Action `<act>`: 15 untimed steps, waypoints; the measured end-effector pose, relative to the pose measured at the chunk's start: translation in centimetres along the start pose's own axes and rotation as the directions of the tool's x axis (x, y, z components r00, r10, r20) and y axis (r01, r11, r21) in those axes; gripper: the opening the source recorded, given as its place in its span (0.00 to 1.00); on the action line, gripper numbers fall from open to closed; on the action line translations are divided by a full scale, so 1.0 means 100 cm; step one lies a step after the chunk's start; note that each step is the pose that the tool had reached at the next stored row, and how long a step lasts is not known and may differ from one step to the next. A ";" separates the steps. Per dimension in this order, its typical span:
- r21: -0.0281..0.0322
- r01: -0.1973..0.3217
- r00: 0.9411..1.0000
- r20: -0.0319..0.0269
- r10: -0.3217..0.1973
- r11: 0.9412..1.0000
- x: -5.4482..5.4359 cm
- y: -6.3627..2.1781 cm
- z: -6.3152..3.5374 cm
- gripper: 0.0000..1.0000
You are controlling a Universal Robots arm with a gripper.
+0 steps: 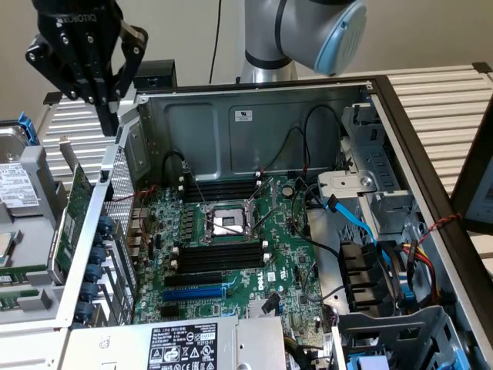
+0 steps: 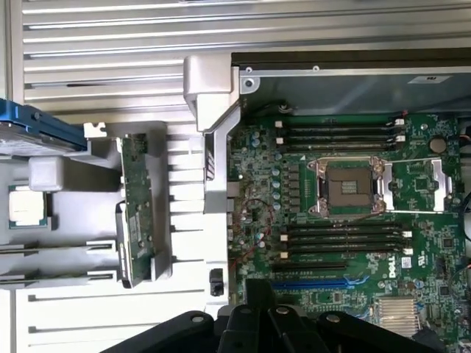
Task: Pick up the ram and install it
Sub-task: 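Reach for the ram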
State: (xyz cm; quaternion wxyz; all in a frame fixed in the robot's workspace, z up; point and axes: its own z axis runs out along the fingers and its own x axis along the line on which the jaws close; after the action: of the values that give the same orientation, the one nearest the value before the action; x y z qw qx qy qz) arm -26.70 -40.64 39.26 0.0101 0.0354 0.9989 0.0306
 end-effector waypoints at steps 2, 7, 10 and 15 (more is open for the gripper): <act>-0.002 0.000 1.000 0.000 0.000 1.000 0.009 -0.0014 -0.0002 0.10; -0.007 0.000 1.000 -0.001 0.000 1.000 0.032 -0.0052 -0.0009 0.10; -0.012 0.000 1.000 -0.001 0.000 1.000 0.045 -0.0081 -0.0013 0.10; -0.016 -0.001 1.000 -0.001 0.001 1.000 0.068 -0.0130 -0.0020 0.10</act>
State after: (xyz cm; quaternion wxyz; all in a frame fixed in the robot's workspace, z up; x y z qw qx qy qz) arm -33.53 -41.46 39.26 0.0098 0.0355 0.9986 0.0389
